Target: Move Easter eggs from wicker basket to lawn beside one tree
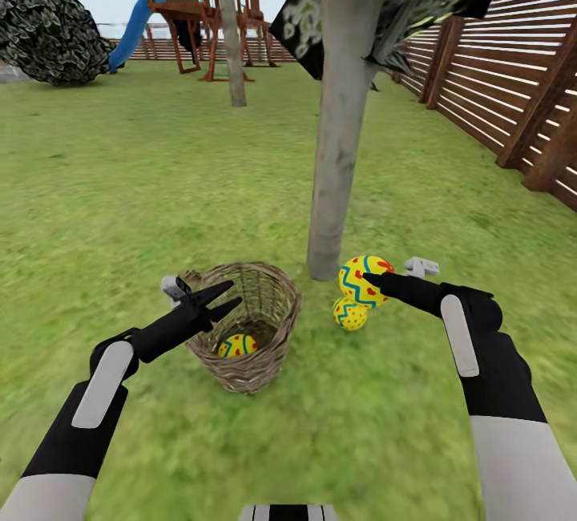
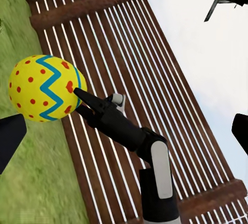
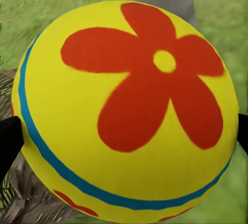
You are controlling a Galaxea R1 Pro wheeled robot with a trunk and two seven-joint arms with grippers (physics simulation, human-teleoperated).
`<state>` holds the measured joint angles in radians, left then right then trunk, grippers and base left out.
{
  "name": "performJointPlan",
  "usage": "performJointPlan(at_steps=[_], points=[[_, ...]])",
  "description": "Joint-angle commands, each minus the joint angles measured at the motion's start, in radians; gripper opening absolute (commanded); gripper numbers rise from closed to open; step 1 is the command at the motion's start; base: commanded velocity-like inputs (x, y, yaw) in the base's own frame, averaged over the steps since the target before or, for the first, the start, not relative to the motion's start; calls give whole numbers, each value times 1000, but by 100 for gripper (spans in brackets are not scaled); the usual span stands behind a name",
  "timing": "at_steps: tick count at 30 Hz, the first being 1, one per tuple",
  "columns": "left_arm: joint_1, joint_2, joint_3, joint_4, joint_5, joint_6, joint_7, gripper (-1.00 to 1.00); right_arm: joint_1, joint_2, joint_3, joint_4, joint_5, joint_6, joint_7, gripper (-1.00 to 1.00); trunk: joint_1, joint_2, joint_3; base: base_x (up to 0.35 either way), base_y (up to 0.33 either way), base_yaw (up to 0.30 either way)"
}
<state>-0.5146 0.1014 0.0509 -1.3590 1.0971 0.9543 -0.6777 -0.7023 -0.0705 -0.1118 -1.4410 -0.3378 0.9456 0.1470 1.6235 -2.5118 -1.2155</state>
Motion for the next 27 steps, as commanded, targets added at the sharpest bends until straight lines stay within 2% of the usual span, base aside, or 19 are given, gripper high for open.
performJointPlan(at_steps=[1, 27], points=[[-1, 0, 1, 0, -2, 4, -3, 100, 0, 0, -2, 0, 8, 4, 11, -100, 0, 0, -1, 0, -345, 262], [-1, 0, 0, 0, 0, 4, -3, 100, 0, 3, 3, 1, 10, 4, 11, -100, 0, 0, -1, 0, -346, 292]])
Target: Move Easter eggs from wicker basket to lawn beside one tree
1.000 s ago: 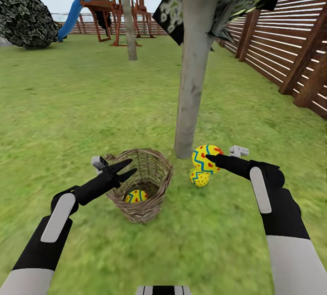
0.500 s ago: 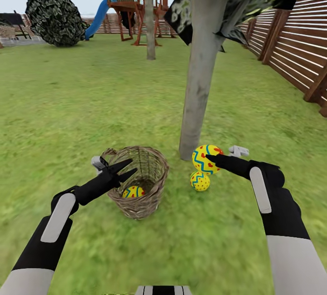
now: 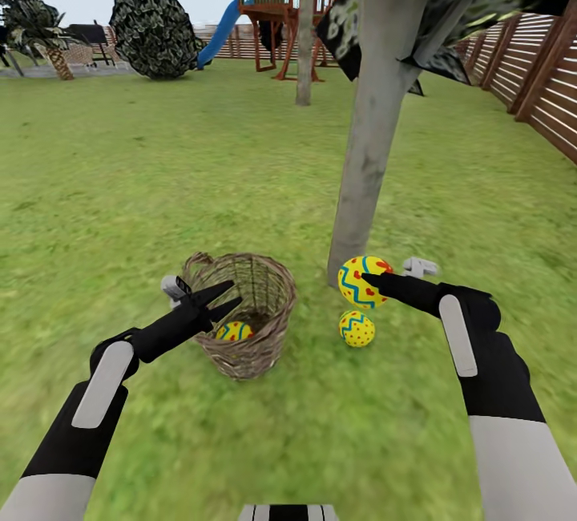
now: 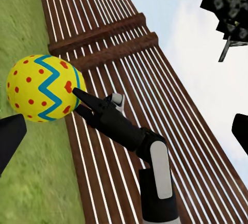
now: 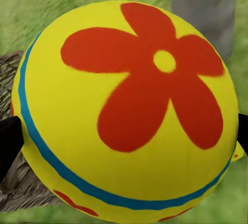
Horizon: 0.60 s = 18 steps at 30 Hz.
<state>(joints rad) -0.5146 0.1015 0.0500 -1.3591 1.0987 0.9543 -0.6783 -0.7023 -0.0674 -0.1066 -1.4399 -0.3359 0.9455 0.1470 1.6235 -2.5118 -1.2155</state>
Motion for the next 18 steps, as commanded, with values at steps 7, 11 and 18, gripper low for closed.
performJointPlan(at_steps=[7, 11, 18], points=[[-1, 0, 1, 0, 0, 4, -3, 100, 0, 0, 0, 0, 8, 4, 11, -100, 0, 0, -1, 0, -346, 285], [-1, 0, 0, 0, -1, 4, -3, 100, 0, -2, -5, 0, 8, 4, 11, -100, 0, 0, -1, 0, -347, 53], [-1, 0, -11, 5, 1, 6, -57, 100, 0, -6, -6, 7, 141, 5, -9, -100, 0, 0, -1, 0, -347, 1]])
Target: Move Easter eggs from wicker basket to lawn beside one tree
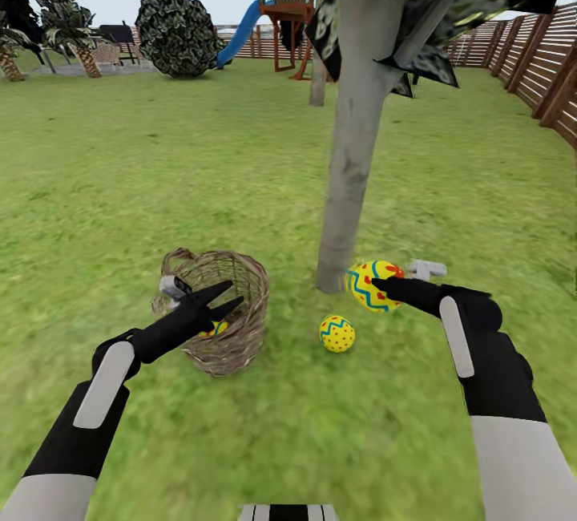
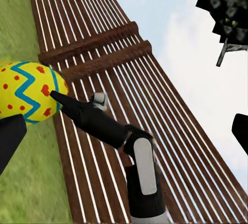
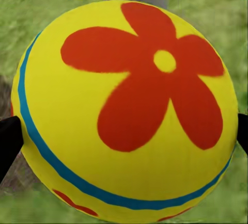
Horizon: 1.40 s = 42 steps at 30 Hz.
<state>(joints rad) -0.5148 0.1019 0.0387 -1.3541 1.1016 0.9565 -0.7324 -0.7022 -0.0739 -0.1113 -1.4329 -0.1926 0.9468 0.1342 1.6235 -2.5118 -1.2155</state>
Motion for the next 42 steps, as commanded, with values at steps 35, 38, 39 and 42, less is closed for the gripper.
performJointPlan(at_steps=[35, 38, 39, 42], points=[[-1, -93, -260, 9, -2, -25, -133, 100, -1, 48, 94, 805, 350, -1002, -244, -100, 0, 0, -1, 77, -133, 62], [-1, -93, -268, 10, -2, -25, -133, 100, -1, 49, 94, 811, 352, -1026, -248, -100, 0, 0, -1, 0, -301, 68], [-1, -93, -268, 10, -2, -25, -133, 100, -1, 49, 94, 811, 353, -1027, -249, -100, 0, 0, -1, 0, -315, 239], [-1, -93, -272, 10, -2, -25, -133, 100, -1, 49, 94, 812, 352, -1028, -249, -100, 0, 0, -1, 0, -317, 279]])
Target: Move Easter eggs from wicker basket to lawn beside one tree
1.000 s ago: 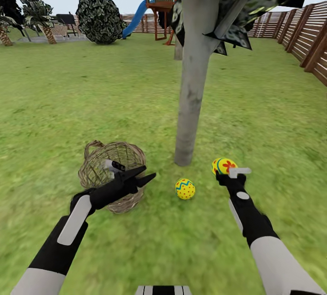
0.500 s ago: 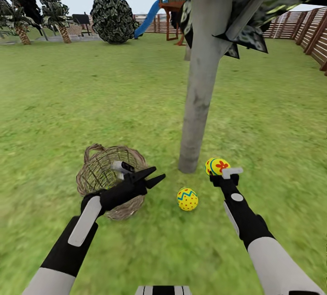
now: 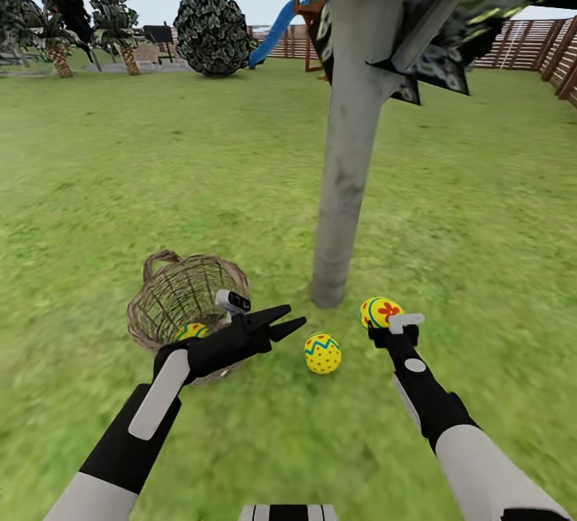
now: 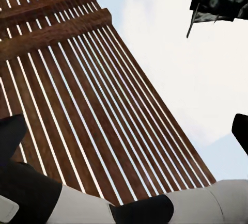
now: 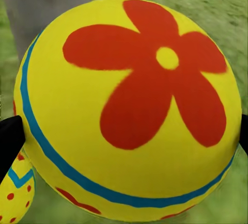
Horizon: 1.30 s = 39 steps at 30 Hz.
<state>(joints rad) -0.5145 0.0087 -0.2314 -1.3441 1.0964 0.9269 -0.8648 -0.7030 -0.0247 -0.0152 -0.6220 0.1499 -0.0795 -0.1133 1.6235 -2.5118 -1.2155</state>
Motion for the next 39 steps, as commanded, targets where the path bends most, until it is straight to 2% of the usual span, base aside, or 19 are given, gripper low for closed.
performJointPlan(at_steps=[1, 3, 6, 7, 11, 13, 16, 17, 20, 21, 22, 23, 24, 26, 31, 35, 39], points=[[-1, 0, -6, 0, 3, 4, 0, 100, 0, 0, -2, 2, 9, -2, -2, -100, 0, 0, -1, 0, -318, 292], [-1, 0, -11, 0, 3, 4, 0, 100, 0, 1, 0, 21, 10, -3, -2, -100, 0, 0, -1, 0, -305, 293], [-1, -1, -14, 0, 3, 4, 0, 100, 0, 2, 42, 65, 9, -5, -2, -100, 0, 0, -1, 0, -77, 294], [-1, -13, -14, 1, 1, 4, 0, 100, 0, 3, 50, 69, 8, -5, -2, -100, 0, 0, -1, 0, -12, 286], [-1, -43, -29, 2, -4, 4, -2, 100, 0, 3, 56, 70, 4, -3, -1, -100, 0, 0, -1, 0, -2, 72], [-1, -45, -34, 2, -3, 3, -5, 100, 0, 3, 58, 70, 3, -2, 0, -100, 0, 0, -1, 0, 0, 4], [-1, -45, -36, 2, -2, -41, -7, 100, 0, 3, 58, 67, 5, -1, 0, -100, 1, -1, -12, 0, 0, 0], [-1, -46, -37, 2, -1, -50, -8, 100, 0, 5, 59, 67, 5, 6, -1, -100, 2, -1, -16, 0, 0, 0], [-1, -46, -37, 2, -2, -54, -7, 100, -9, 33, 62, 78, 5, 16, -13, -100, 3, -2, -28, 0, 0, 0], [-1, -46, -37, 2, -3, -54, -7, 100, -53, 53, 63, 155, 5, 21, -52, -100, 3, -2, -32, 0, 0, 0], [-1, -46, -37, 2, -3, -54, -6, 100, -132, 72, 63, 286, 6, 46, -77, -100, 4, -2, -36, 0, 0, 0], [-1, -46, -37, 3, -3, -54, -6, 100, -182, 82, 63, 363, 6, 54, -83, -100, 4, -3, -39, 0, 0, 0], [-1, -46, -37, 2, -3, -54, -5, 100, -222, 94, 62, 418, 7, 58, -87, -100, 5, -3, -43, 0, 0, 0], [-1, -46, -38, 2, -3, -54, -4, 100, -269, 96, 61, 447, 5, 61, -91, -100, 6, -3, -51, 0, 0, 0], [-1, -46, -45, 2, -3, -54, -3, 100, -298, 94, 57, 407, 2, 60, -101, -100, 8, -4, -70, 0, 0, 0], [-1, -46, -45, 2, -3, -54, -3, 100, -299, 100, 58, 394, 4, 60, -147, -100, 10, -5, -86, 0, 0, 0], [-1, -46, -46, 3, -3, -55, -2, 100, -299, 95, 58, 399, 5, 60, -214, -100, 11, -6, -101, 0, 0, 0]])
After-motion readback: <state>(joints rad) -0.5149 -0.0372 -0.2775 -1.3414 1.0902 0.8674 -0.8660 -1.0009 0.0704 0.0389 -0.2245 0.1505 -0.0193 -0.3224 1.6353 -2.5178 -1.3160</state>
